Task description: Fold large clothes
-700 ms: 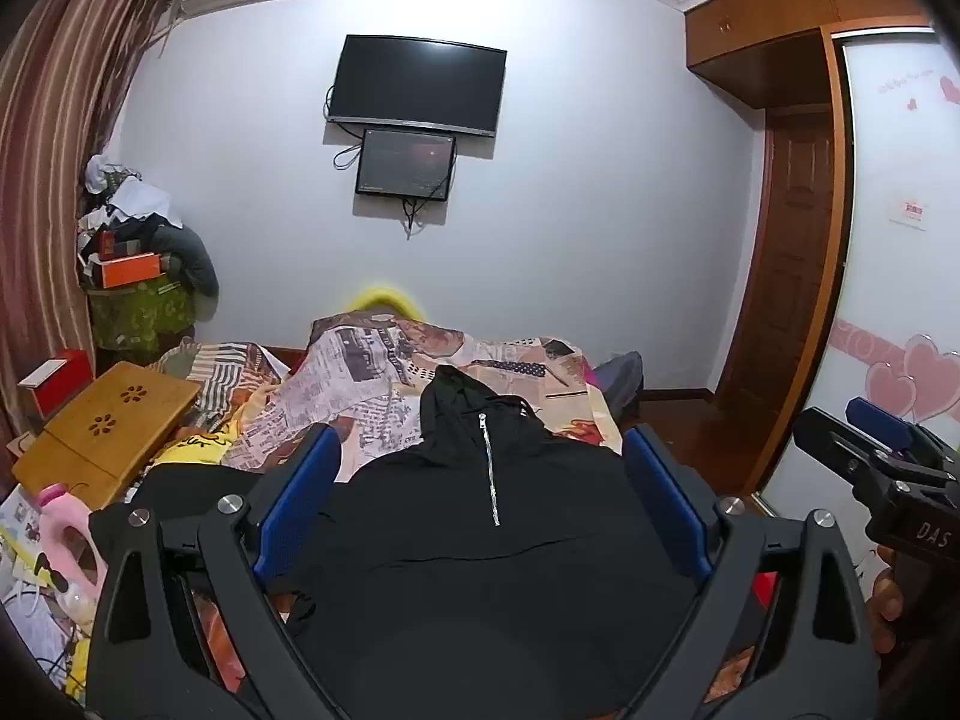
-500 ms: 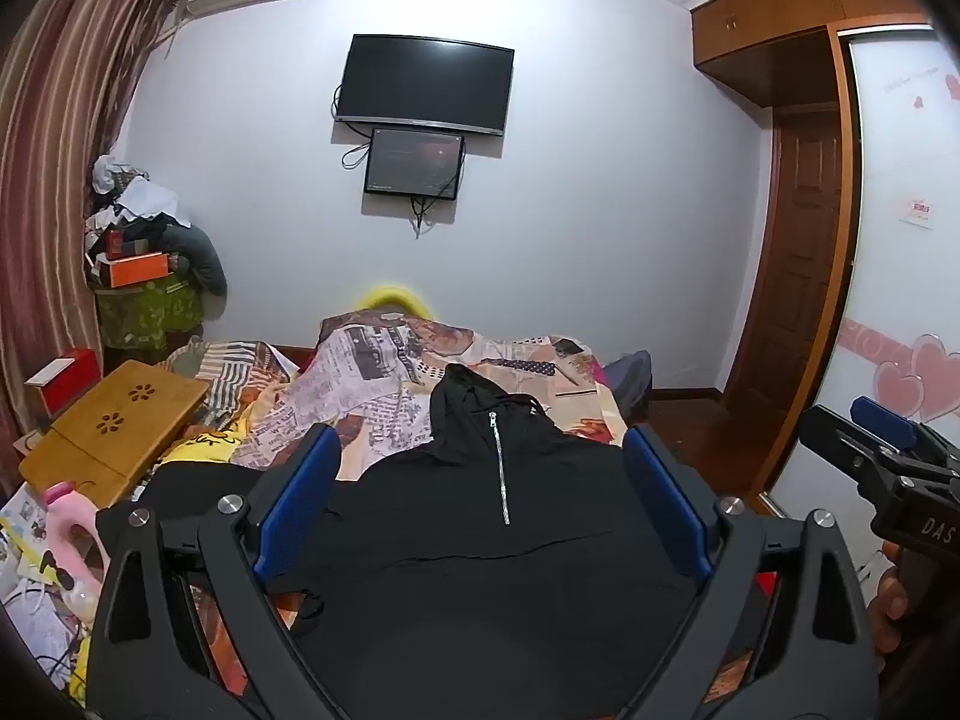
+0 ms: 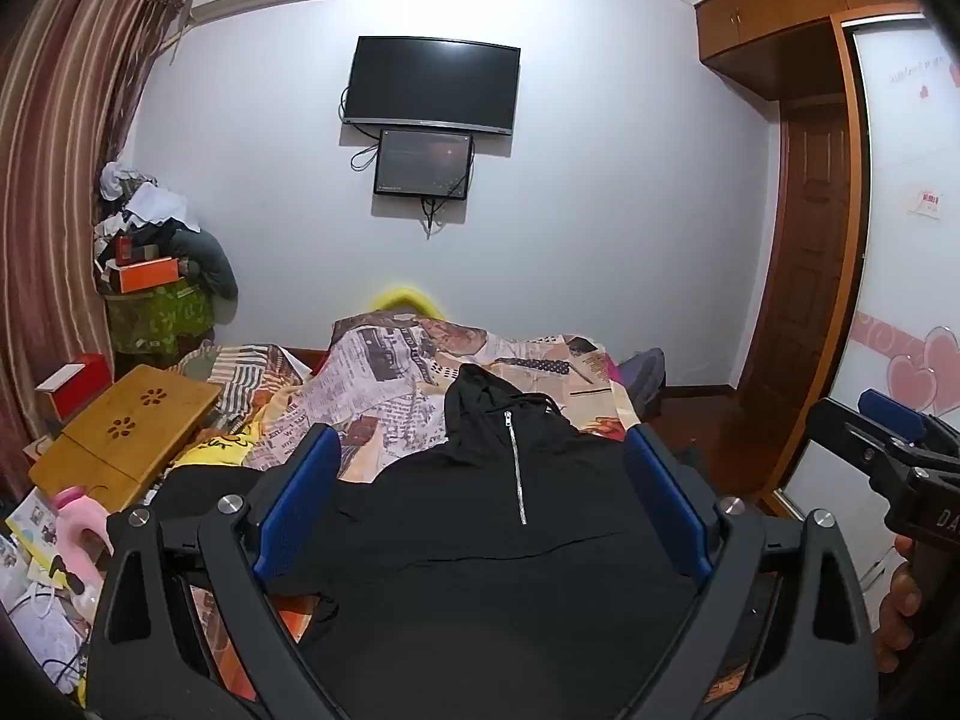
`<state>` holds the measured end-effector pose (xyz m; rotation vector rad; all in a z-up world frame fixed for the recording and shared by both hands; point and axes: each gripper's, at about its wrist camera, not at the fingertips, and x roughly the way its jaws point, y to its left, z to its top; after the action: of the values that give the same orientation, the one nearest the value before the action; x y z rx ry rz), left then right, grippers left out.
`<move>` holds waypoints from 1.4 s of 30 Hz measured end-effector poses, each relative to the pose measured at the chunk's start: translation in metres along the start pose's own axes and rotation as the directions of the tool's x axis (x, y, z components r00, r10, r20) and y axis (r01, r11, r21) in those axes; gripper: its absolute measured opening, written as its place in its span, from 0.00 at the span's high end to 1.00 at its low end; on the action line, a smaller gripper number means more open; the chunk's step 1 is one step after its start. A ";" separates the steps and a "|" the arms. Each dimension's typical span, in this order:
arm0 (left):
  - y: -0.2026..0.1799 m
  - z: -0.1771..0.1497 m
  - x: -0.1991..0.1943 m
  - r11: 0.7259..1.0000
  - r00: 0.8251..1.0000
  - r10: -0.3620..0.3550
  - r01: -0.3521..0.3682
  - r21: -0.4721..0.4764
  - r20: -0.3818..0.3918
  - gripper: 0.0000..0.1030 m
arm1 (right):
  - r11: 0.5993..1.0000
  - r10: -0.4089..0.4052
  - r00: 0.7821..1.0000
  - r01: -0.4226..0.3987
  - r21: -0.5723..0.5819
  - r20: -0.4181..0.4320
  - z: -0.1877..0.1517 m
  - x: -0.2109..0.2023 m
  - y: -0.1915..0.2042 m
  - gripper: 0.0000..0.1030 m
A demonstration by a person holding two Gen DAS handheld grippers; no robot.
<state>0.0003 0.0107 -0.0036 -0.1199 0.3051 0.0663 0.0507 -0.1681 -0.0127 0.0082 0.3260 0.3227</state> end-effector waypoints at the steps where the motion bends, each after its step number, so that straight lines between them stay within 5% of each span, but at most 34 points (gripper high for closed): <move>1: 0.001 0.000 0.001 1.000 1.000 -0.001 0.001 -0.002 -0.001 0.08 | 1.000 0.002 1.000 -0.002 0.001 -0.001 0.000 0.001 0.000 0.00; 42: 0.003 -0.001 0.007 1.000 1.000 -0.003 0.003 -0.004 -0.012 0.08 | 1.000 0.000 1.000 0.000 0.012 -0.021 -0.001 0.006 -0.003 0.00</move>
<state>0.0061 0.0136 -0.0071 -0.1247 0.3169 0.0636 0.0563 -0.1689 -0.0160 0.0166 0.3490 0.3212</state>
